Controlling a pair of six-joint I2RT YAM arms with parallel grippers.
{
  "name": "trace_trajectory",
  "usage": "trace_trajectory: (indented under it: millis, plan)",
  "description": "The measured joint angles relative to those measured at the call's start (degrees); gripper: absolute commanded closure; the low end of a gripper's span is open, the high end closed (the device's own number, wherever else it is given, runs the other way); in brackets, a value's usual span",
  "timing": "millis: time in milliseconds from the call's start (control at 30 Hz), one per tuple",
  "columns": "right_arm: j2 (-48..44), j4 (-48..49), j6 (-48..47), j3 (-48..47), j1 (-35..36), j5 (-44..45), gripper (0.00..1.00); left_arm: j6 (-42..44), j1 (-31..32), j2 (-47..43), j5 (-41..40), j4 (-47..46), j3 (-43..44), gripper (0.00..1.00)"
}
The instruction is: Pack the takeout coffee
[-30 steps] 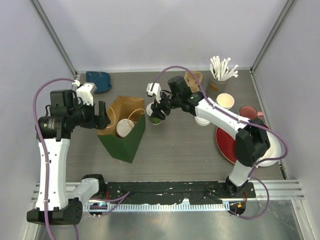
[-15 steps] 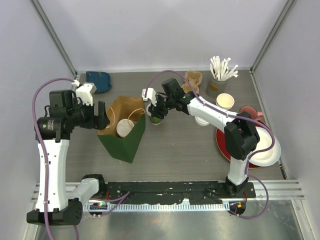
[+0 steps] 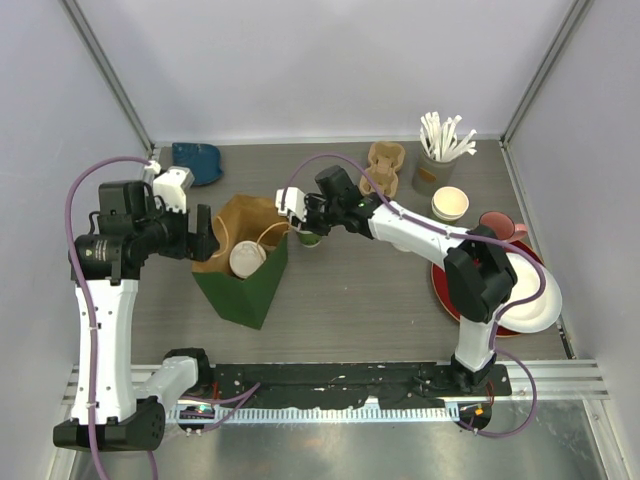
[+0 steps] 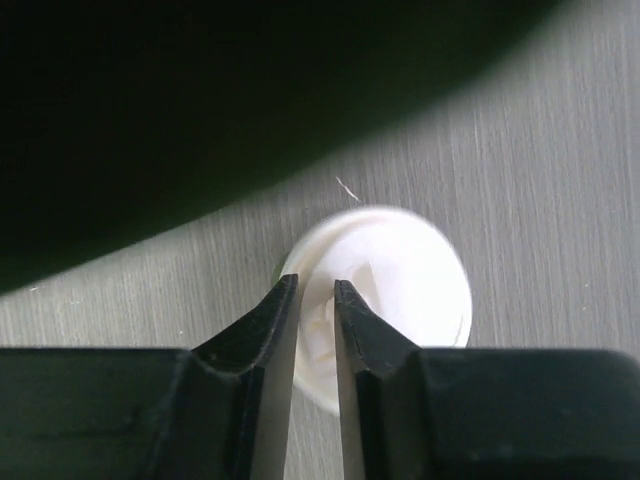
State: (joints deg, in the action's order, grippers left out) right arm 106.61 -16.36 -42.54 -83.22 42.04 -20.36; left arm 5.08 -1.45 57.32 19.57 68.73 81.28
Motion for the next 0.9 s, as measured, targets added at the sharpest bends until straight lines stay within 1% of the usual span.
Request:
trace_trajectory:
  millis: [233, 267, 300, 367, 400, 600, 900]
  plan:
    - [-1.0, 3.3, -0.2, 2.4, 0.0, 1.1, 0.83, 0.5, 0.0, 0.0, 0.2, 0.7, 0.0, 0.15]
    - [-1.0, 3.5, -0.2, 2.6, 0.0, 1.2, 0.85, 0.6, 0.0, 0.0, 0.2, 0.9, 0.0, 0.15]
    - [-1.0, 3.6, -0.2, 2.7, 0.0, 1.3, 0.91, 0.7, 0.0, 0.0, 0.2, 1.0, 0.0, 0.14]
    - [-1.1, 3.9, -0.2, 2.9, 0.0, 1.4, 0.97, 1.1, 0.0, 0.0, 0.2, 1.3, 0.0, 0.14]
    - [-1.1, 4.0, -0.2, 2.9, 0.0, 1.5, 0.99, 1.3, 0.0, 0.0, 0.2, 1.5, 0.1, 0.14]
    - [-1.5, 4.0, 1.2, 2.9, -0.2, 2.1, 0.99, 1.6, 0.0, 0.0, 0.2, 2.5, 1.7, 0.11]
    - [-4.7, 2.3, 8.2, 2.9, -2.0, 5.0, 0.99, 1.6, 0.0, 0.0, 0.3, 3.4, 6.2, 0.06]
